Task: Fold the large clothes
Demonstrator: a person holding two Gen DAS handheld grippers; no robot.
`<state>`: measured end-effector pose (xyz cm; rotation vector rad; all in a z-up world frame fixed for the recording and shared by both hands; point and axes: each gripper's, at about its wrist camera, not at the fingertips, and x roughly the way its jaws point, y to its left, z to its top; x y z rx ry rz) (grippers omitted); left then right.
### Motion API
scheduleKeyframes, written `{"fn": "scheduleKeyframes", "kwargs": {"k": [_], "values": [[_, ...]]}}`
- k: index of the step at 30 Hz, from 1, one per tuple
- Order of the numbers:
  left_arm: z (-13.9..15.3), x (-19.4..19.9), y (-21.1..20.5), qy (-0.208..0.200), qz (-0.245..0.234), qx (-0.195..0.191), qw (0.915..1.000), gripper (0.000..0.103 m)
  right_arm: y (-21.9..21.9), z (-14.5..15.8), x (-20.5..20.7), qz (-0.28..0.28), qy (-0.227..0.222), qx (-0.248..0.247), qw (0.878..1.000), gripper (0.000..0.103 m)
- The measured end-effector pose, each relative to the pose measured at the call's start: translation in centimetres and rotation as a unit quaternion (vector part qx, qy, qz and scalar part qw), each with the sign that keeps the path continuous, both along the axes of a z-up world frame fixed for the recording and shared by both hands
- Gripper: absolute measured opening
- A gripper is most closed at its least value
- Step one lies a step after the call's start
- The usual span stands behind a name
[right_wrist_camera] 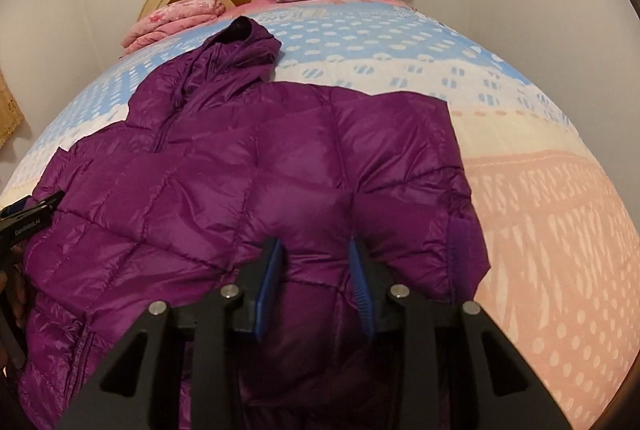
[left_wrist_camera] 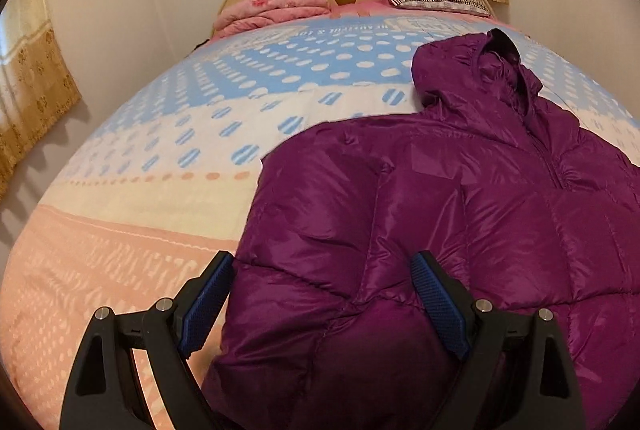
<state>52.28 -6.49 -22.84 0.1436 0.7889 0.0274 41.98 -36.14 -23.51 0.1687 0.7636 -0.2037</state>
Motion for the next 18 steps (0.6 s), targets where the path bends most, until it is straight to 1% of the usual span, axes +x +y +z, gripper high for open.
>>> {"fn": "scheduleKeyframes", "kwargs": {"k": [4,9,18], "values": [[-0.9,0.4,0.8,0.017,0.005,-0.028,0.9995,0.095,0.0,-0.6,0.2,-0.002,0.001,0.000,1.000,0.037],[-1.3,0.6,1.1,0.027,0.004,-0.043,0.9987,0.096,0.6,-0.8,0.7,-0.003,0.006,-0.024,1.000,0.037],[-1.6,0.7,1.2,0.031,0.007,-0.046,0.9985,0.099,1.0,-1.1,0.8,-0.006,0.009,-0.040,0.999,0.037]]}}
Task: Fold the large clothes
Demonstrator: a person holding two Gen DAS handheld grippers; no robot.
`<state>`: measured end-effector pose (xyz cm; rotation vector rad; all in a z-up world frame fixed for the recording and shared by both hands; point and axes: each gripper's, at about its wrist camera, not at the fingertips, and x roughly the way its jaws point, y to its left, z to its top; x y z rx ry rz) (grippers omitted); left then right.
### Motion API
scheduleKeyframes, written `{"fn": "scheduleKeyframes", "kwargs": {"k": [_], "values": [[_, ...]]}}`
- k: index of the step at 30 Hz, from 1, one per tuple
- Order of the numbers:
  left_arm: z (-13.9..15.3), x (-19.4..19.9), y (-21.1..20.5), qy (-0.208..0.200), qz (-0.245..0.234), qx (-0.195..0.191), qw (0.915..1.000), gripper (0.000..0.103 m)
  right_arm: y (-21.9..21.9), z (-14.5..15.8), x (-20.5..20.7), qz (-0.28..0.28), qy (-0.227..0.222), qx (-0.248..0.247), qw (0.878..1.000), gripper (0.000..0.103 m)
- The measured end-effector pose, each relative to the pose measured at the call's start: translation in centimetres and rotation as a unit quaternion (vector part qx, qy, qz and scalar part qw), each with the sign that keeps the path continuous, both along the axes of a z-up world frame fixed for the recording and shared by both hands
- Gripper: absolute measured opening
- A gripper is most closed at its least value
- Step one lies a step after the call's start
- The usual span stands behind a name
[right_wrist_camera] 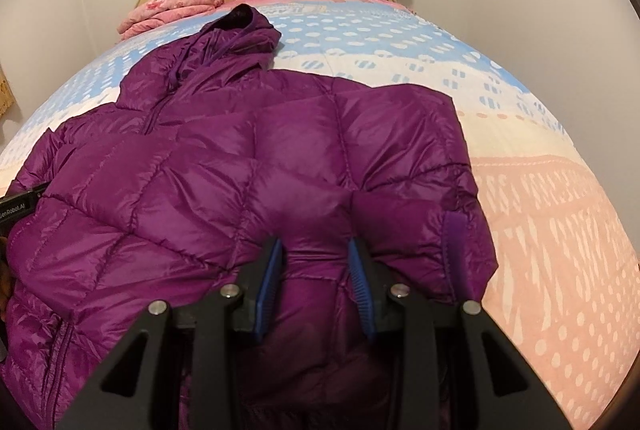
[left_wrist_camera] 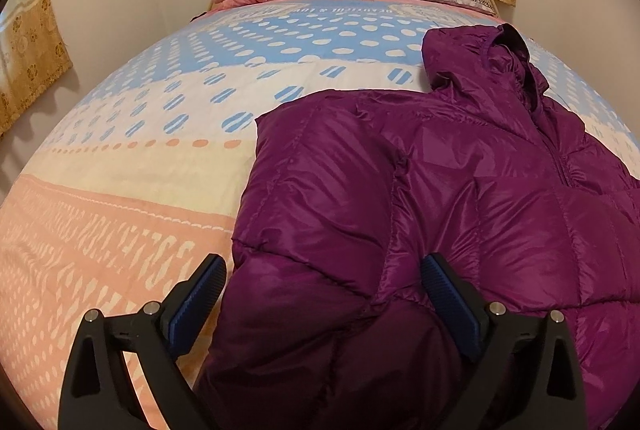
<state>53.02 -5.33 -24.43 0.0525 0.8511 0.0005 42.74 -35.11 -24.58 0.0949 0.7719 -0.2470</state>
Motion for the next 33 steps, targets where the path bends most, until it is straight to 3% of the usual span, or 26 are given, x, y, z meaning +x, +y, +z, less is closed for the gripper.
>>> {"fn": "scheduleKeyframes", "kwargs": {"k": [8,16,19,22,25,30,33], "values": [[-0.2,0.3,0.3,0.005,0.002,-0.006,1.0000,0.101,0.2,0.0,-0.1,-0.002,0.001,-0.008,1.000,0.037],[-0.4,0.6,1.2,0.026,0.001,-0.038,0.9989,0.102,0.1,0.0,0.0,0.000,0.004,-0.005,1.000,0.038],[1.3,0.1,2.3,0.047,0.003,-0.044,0.9979,0.102,-0.2,1.0,0.2,0.032,0.026,0.014,0.999,0.042],[5.2,0.0,2.3,0.002,-0.024,-0.025,0.9994,0.102,-0.7,3.4,0.8,0.073,0.016,0.034,0.997,0.057],[7.8,2.9,1.2,-0.023,-0.060,-0.008,0.9979,0.102,-1.4,6.3,3.7,0.077,-0.010,0.017,0.997,0.067],[8.5,11.4,-1.6,-0.017,-0.079,-0.010,0.9966,0.102,-3.9,7.8,13.2,0.070,-0.001,0.028,0.997,0.068],[8.3,15.5,-3.6,-0.028,-0.083,0.018,0.9960,0.102,-5.6,7.8,17.8,0.058,0.004,0.046,0.997,0.068]]}}
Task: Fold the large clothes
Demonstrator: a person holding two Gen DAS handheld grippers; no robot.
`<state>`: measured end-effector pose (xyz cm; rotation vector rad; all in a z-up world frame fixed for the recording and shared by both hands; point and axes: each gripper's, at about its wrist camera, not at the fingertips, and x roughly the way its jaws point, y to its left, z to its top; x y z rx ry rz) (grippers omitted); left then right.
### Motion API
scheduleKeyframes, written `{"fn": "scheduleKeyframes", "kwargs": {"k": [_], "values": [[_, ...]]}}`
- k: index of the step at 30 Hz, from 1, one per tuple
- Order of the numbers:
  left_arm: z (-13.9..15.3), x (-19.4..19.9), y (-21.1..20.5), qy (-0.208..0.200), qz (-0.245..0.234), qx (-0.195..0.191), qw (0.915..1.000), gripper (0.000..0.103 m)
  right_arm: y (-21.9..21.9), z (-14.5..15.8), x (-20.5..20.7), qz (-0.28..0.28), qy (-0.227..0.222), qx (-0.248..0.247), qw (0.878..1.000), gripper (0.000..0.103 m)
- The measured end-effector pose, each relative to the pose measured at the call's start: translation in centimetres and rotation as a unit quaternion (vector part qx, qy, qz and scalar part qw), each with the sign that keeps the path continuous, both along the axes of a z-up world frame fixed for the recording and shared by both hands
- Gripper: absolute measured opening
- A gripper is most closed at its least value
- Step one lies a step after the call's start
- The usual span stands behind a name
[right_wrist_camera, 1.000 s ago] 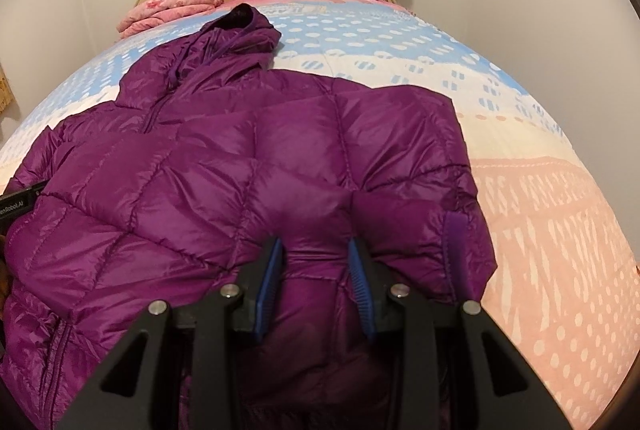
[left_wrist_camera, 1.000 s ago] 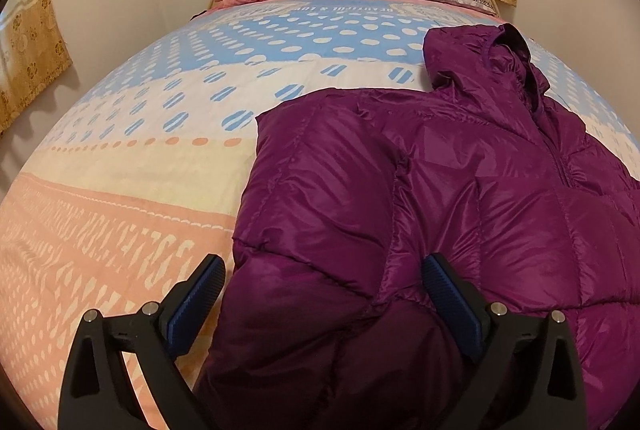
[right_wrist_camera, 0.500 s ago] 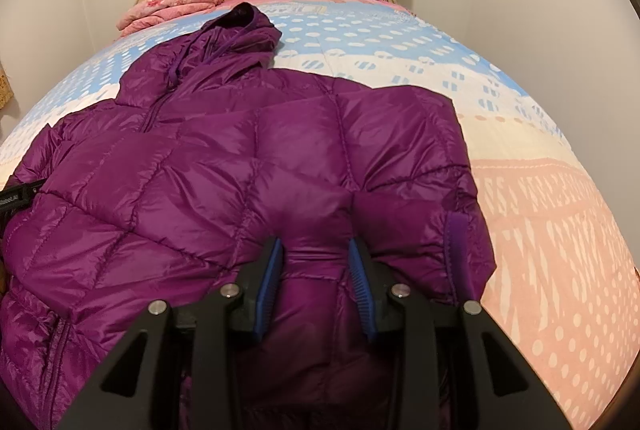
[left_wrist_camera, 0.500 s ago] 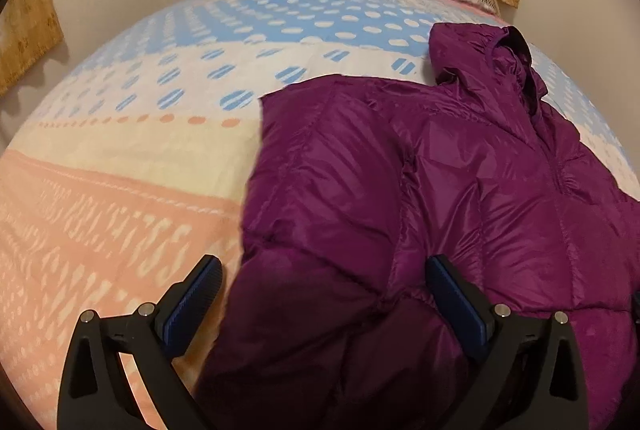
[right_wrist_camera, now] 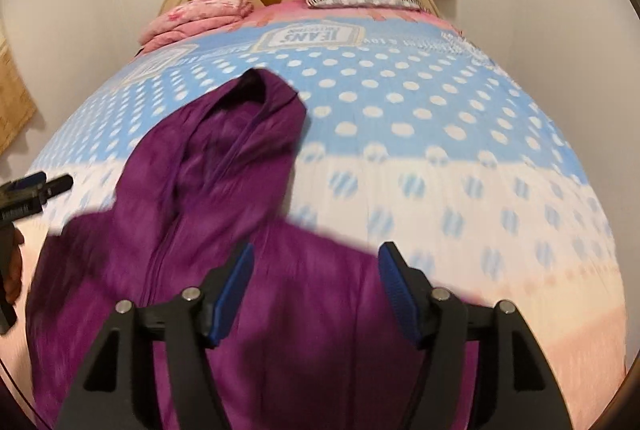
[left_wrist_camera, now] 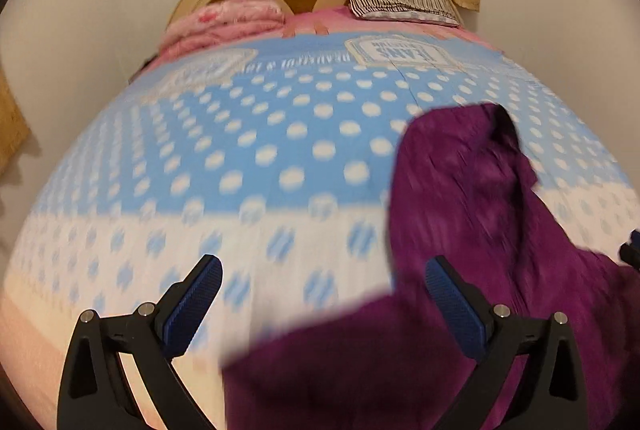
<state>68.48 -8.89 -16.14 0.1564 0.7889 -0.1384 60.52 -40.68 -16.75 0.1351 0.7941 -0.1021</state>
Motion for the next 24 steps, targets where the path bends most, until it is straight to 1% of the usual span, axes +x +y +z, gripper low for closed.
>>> {"fn": "scheduleKeyframes", "kwargs": {"k": [1,2,4,8,10,13,15,17,19,20,21,22,23,24], "values": [[-0.1,1.7,-0.6,0.001,0.002,0.001,1.0000,0.102,-0.3,0.1,0.9,-0.003,0.001,0.003,1.000,0.068],[-0.2,2.7,-0.8,0.005,0.000,-0.005,1.0000,0.102,-0.8,-0.1,2.5,-0.004,0.003,0.009,1.000,0.068],[-0.5,5.3,-1.3,0.016,0.004,-0.020,0.9997,0.102,-1.6,0.0,4.3,-0.006,0.003,0.017,1.000,0.068],[-0.9,8.6,-1.9,0.020,-0.003,-0.049,0.9986,0.102,-2.5,-0.2,8.1,-0.007,-0.005,0.034,0.999,0.068],[-1.2,10.0,-2.2,0.021,-0.006,-0.058,0.9980,0.102,-2.7,-0.2,9.6,-0.009,-0.005,0.039,0.999,0.068],[-1.7,11.7,-2.9,0.020,-0.010,-0.056,0.9982,0.101,-3.0,-0.6,11.6,-0.010,-0.006,0.051,0.999,0.068],[-1.9,12.6,-3.1,0.019,-0.011,-0.067,0.9975,0.101,-2.9,-1.0,12.8,-0.008,-0.007,0.055,0.998,0.068],[-2.6,13.3,-3.6,0.026,-0.020,-0.076,0.9966,0.101,-2.9,-1.6,13.9,-0.007,-0.001,0.062,0.998,0.068],[-3.4,13.6,-4.2,0.032,-0.030,-0.072,0.9964,0.101,-2.8,-2.3,14.9,-0.008,0.005,0.072,0.997,0.068],[-3.9,13.8,-4.7,0.036,-0.036,-0.069,0.9963,0.097,-2.7,-2.5,15.3,-0.005,0.007,0.080,0.997,0.068],[-4.4,14.0,-5.1,0.043,-0.041,-0.065,0.9961,0.084,-2.5,-2.9,16.0,0.000,0.014,0.089,0.996,0.068],[-5.1,14.4,-5.6,0.056,-0.047,-0.064,0.9953,0.075,-2.4,-3.6,16.8,0.006,0.030,0.097,0.995,0.068],[-5.7,14.8,-6.0,0.070,-0.051,-0.063,0.9943,0.052,-2.2,-4.1,17.4,0.008,0.042,0.102,0.994,0.064],[-6.4,15.3,-6.5,0.086,-0.064,-0.065,0.9921,0.016,-2.0,-4.6,18.0,0.004,0.050,0.091,0.995,0.052]]}}
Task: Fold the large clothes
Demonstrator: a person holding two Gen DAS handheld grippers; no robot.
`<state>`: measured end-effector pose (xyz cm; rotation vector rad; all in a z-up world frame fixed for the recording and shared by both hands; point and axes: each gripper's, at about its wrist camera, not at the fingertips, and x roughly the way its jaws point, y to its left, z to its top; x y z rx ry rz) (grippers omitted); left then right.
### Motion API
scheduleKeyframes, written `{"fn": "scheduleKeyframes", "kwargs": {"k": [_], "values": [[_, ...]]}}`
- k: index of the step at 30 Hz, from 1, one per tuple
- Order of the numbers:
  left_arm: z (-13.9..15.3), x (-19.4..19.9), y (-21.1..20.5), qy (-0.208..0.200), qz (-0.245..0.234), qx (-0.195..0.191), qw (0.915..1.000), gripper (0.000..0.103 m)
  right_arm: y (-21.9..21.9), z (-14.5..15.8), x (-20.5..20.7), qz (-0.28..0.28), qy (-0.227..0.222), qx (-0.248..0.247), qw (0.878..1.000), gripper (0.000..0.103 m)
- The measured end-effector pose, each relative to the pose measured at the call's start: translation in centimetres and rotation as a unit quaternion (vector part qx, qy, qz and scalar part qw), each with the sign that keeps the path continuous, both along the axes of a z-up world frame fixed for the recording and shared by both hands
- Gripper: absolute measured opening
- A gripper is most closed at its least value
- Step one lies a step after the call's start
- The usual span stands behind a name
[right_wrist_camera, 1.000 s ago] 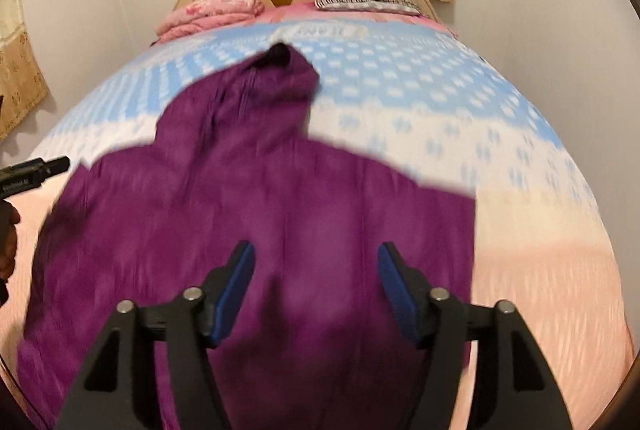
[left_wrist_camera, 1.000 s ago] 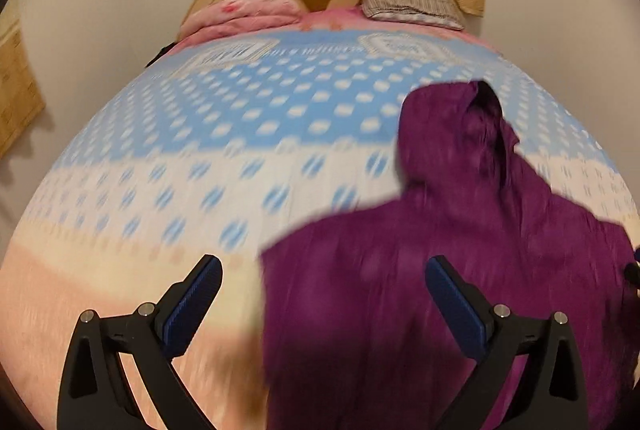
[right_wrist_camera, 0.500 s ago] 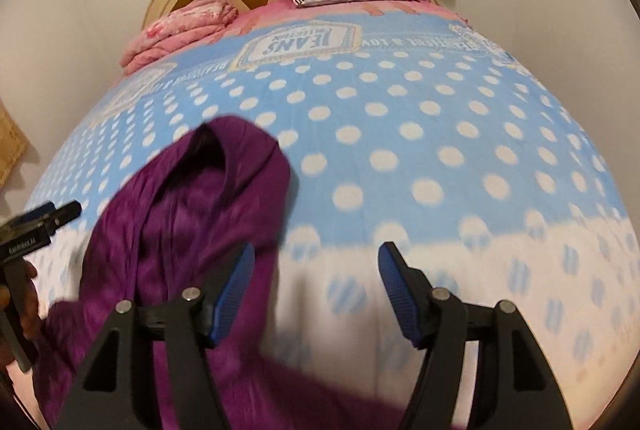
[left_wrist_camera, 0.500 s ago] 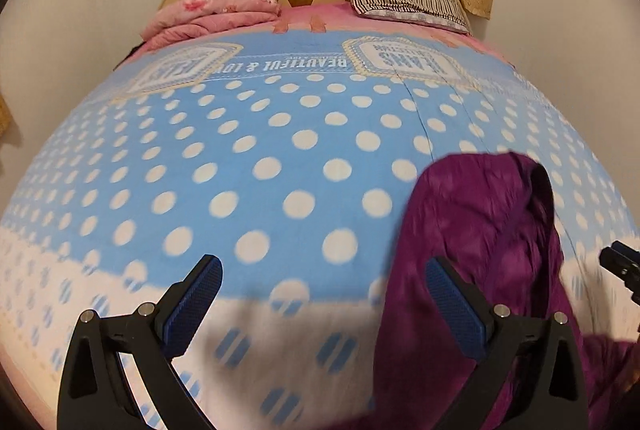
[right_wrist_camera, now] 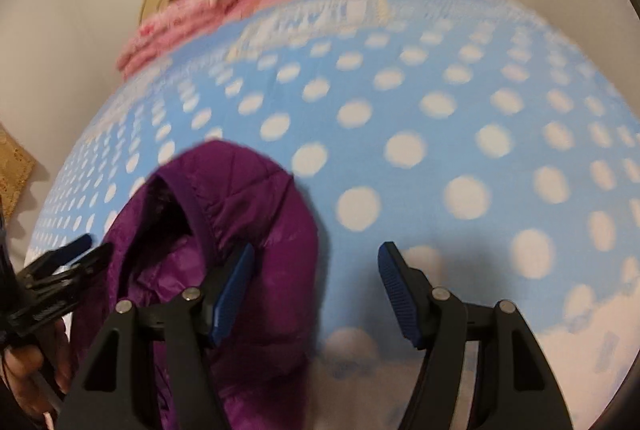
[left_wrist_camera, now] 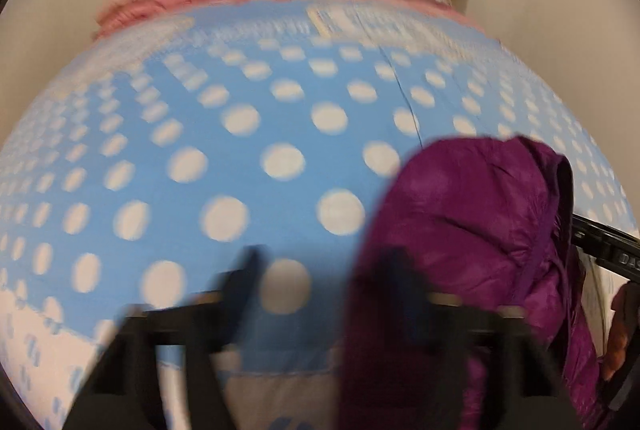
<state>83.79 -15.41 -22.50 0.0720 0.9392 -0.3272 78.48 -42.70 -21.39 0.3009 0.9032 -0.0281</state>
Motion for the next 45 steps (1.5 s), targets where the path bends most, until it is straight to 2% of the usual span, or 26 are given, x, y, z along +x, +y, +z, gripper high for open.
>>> {"fn": "scheduleKeyframes", "kwargs": {"k": [1,2,3,5,6,15,19,20,21,22,23,25,28,31,34,35,36,37,38,39,42,45], "values": [[-0.2,0.2,-0.4,0.002,-0.012,-0.001,0.9999,0.004,0.2,0.0,0.0,-0.005,-0.003,-0.016,1.000,0.044],[0.1,-0.1,-0.8,-0.011,-0.013,0.004,0.9999,0.001,0.3,0.1,0.0,0.002,-0.008,-0.012,1.000,0.024],[0.5,-0.4,-1.2,-0.022,-0.019,0.011,0.9995,0.000,0.3,0.1,0.0,0.008,-0.006,-0.004,1.000,0.010],[1.4,-1.3,-2.2,-0.049,-0.045,0.033,0.9972,0.000,0.7,0.5,-0.6,0.020,-0.006,-0.019,1.000,0.008],[2.2,-1.9,-2.2,-0.064,-0.053,0.031,0.9961,0.000,0.8,0.8,-1.2,0.027,-0.008,-0.021,0.999,0.007],[7.3,-6.2,0.0,-0.100,-0.068,-0.016,0.9925,0.000,1.6,5.5,-7.4,0.049,-0.084,-0.018,0.995,0.005],[7.5,-7.1,-0.3,-0.105,-0.069,0.016,0.9920,0.000,3.0,5.8,-7.4,0.071,-0.052,-0.022,0.996,0.006],[7.2,-7.0,-0.4,-0.110,-0.064,0.030,0.9914,0.000,3.4,5.8,-7.4,0.067,-0.049,-0.038,0.996,0.014],[6.7,-6.7,-0.5,-0.110,-0.056,0.040,0.9916,0.000,3.8,5.8,-7.4,0.063,-0.050,-0.059,0.995,0.035],[5.9,-6.2,-0.4,-0.100,-0.047,0.042,0.9930,0.000,4.0,5.7,-7.0,0.061,-0.050,-0.071,0.994,0.046],[5.3,-5.9,-0.4,-0.097,-0.041,0.047,0.9934,0.000,4.0,5.5,-6.7,0.057,-0.050,-0.077,0.994,0.051],[3.3,-4.5,-0.4,-0.082,-0.024,0.065,0.9942,0.000,3.5,4.9,-5.8,0.046,-0.045,-0.089,0.994,0.050],[1.0,-2.4,0.1,-0.051,0.001,0.059,0.9970,0.001,2.3,4.1,-4.0,0.040,-0.038,-0.073,0.996,0.049],[-0.4,-0.2,0.5,-0.012,0.018,0.037,0.9991,0.002,2.1,3.1,-1.7,0.052,-0.033,-0.049,0.997,0.049],[-0.1,1.4,1.0,-0.002,0.036,0.012,0.9993,0.002,2.7,1.5,-0.4,0.054,-0.016,-0.052,0.997,0.049],[0.1,1.9,1.4,0.003,0.043,-0.007,0.9991,0.002,3.0,0.8,0.1,0.064,-0.007,-0.046,0.997,0.044],[0.1,2.2,1.6,0.009,0.043,-0.026,0.9987,0.002,3.5,0.5,0.0,0.076,-0.005,-0.050,0.996,0.025],[-0.1,2.5,1.6,0.018,0.032,-0.039,0.9986,0.002,4.0,0.3,0.0,0.088,-0.010,-0.063,0.994,0.015],[-0.4,2.6,1.3,0.023,0.020,-0.039,0.9988,0.002,4.7,0.1,-0.2,0.097,-0.015,-0.082,0.992,0.011],[-0.7,2.4,0.9,0.021,0.004,-0.032,0.9993,0.002,4.7,0.0,-0.3,0.097,-0.014,-0.083,0.992,0.009],[-0.3,0.4,-0.9,-0.025,-0.052,0.008,0.9983,0.000,4.6,0.7,-0.9,0.083,-0.026,-0.088,0.992,0.007],[1.1,-1.4,-1.1,-0.058,-0.062,0.014,0.9963,0.000,4.5,2.3,-2.4,0.085,-0.051,-0.102,0.990,0.006]]}}
